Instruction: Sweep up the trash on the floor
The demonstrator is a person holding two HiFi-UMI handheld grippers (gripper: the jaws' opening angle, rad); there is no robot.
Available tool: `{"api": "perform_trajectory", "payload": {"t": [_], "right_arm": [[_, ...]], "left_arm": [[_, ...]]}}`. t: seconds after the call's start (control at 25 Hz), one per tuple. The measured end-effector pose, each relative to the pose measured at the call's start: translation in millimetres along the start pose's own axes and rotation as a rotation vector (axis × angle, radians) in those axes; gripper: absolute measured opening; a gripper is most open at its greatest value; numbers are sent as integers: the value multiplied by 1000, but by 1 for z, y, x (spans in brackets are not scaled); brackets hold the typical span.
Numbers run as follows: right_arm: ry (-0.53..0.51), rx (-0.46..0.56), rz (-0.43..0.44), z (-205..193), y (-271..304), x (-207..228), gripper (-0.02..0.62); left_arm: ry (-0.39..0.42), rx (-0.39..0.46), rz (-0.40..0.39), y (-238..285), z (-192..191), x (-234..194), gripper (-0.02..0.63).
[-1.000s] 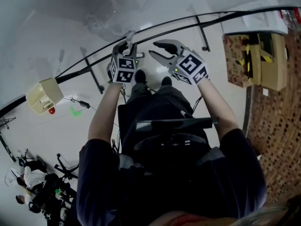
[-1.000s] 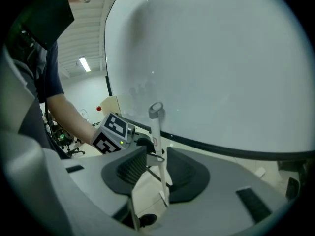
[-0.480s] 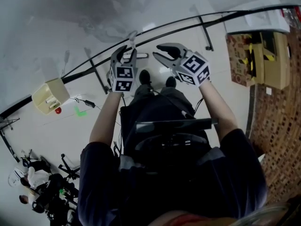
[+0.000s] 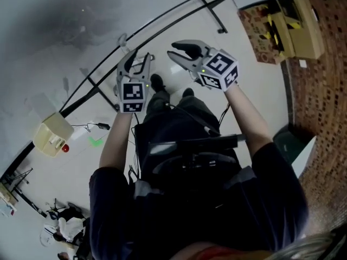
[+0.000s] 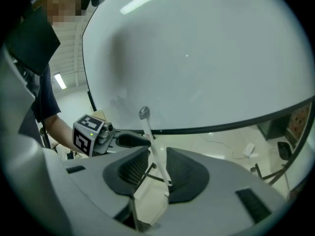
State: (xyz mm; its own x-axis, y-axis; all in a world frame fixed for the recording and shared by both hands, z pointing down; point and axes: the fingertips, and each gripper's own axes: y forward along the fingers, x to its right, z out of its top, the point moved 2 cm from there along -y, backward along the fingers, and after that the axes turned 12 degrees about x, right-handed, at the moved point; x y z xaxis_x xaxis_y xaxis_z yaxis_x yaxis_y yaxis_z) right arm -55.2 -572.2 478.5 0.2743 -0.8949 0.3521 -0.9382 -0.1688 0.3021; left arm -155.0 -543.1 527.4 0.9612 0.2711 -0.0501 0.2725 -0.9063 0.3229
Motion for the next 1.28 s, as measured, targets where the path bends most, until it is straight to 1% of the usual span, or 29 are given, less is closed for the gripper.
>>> {"api": "perform_trajectory", "payload": {"t": [0.08,0.2,0.32,0.4,0.48,0.56,0.64,0.68,0.76,0.84,0.88,0.92,0.96,1.0,1.04,1.12,1.2,1.28], "right_arm": [[13,40,-47,3,-23,8,129],[50,131,-135,11,-65,17,127],[57,231,-237,19,-118,21,127],[65,306,-300,24,-160,17,127],[73,375,-350,24,-207,7,127],[72,421,-381,17,-256,-11,127],[59,446,-408,2,-304,-35,127],[46,454,-421,-6,-326,-48,127],[21,471,-432,-19,-362,-73,127],[6,487,-415,-29,-392,-98,122],[4,493,-401,-33,-404,-110,107],[6,498,-386,-38,-415,-121,42],[8,499,-372,-44,-422,-131,6],[8,492,-358,-51,-426,-140,5],[6,478,-342,-58,-426,-149,5],[0,435,-306,-71,-420,-164,5],[-11,399,-286,-74,-414,-177,5],[-2,383,-285,-85,-409,-188,5]], "left_arm": [[17,41,-67,16,22,28,141],[47,92,-193,38,55,76,134],[88,129,-336,54,88,128,129],[126,148,-416,57,109,166,129],[156,169,-471,52,127,205,127],[182,189,-504,38,141,245,127],[222,209,-528,18,151,286,117],[245,219,-541,6,155,305,62],[294,229,-564,-21,163,339,5],[346,225,-583,-48,169,368,0],[373,222,-586,-62,171,380,0],[400,220,-582,-74,172,389,0],[421,218,-572,-84,172,393,0],[429,212,-556,-93,171,392,0],[420,201,-535,-101,167,386,0],[358,166,-480,-118,159,363,0],[289,134,-432,-136,153,338,0],[256,110,-411,-152,147,318,0]]}}
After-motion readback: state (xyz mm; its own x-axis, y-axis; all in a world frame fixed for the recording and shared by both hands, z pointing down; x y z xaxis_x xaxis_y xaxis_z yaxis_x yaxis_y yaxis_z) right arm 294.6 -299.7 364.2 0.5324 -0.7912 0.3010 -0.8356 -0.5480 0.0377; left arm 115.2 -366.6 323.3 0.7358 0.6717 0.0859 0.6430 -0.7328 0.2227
